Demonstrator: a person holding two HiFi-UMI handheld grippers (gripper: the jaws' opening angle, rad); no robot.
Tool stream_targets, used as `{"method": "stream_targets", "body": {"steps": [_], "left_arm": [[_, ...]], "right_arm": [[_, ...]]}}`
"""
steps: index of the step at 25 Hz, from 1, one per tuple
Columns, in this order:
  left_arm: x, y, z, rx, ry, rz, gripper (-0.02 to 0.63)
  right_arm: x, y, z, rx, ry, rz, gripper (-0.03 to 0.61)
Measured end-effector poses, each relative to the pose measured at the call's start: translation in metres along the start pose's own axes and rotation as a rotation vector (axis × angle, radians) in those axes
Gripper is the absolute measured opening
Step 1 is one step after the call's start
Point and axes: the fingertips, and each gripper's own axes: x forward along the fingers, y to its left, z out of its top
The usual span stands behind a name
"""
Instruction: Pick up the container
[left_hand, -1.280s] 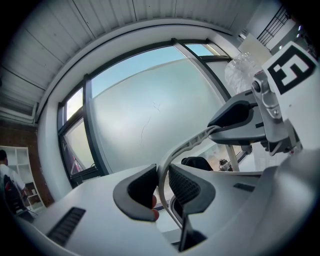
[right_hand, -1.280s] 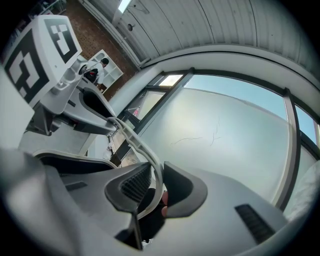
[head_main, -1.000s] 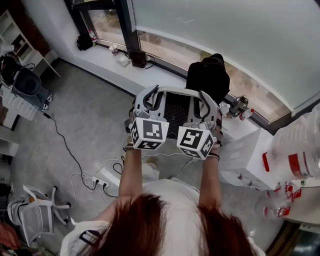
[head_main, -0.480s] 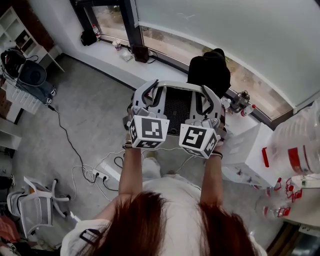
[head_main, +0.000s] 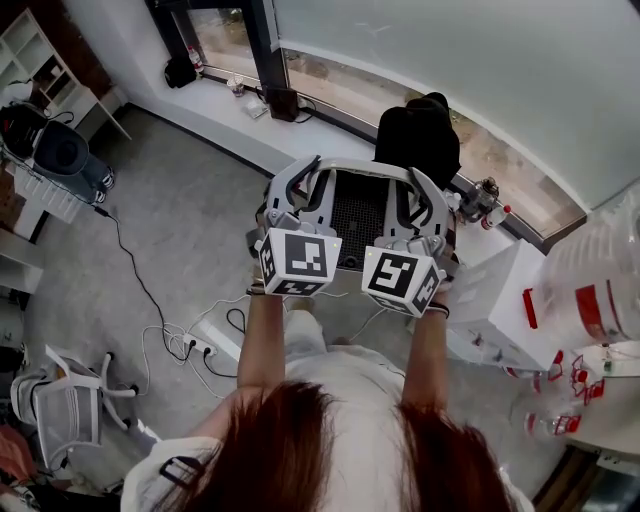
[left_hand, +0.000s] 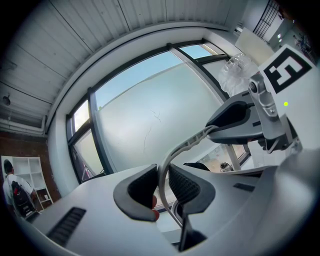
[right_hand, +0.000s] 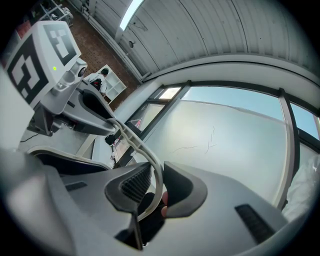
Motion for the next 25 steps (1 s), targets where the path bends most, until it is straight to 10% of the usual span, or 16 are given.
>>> {"method": "stream_targets", "body": {"steps": [25], "left_arm": [[-0.018, -0.029, 0.031, 0.039, -0.025, -0.007, 0.083]], "right_arm": [[-0.036, -0.028, -0.005, 0.011, -0.032, -0.027, 0.092]]}}
